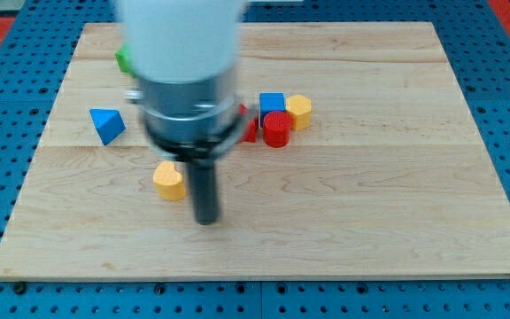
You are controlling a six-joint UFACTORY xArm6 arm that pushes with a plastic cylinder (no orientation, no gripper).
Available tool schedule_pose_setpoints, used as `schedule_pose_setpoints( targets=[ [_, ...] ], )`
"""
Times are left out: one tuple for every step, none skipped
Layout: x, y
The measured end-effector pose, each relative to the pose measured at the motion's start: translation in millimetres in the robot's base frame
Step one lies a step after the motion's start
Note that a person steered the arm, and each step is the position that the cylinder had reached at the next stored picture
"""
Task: Slide the yellow heart closer to the group of the blocks
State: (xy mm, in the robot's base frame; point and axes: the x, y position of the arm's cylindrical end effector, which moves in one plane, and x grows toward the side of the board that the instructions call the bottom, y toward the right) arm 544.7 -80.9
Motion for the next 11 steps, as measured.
schedule_pose_setpoints(
  targets=[
    [-67,-43],
    [-103,-54],
    [-73,-68],
    [-91,-102],
    [-130,-85],
    [-154,-51],
    [-148,-49],
    [-148,-70],
    [-189,-63],
    [-201,-48],
    [-197,-13]
  ],
)
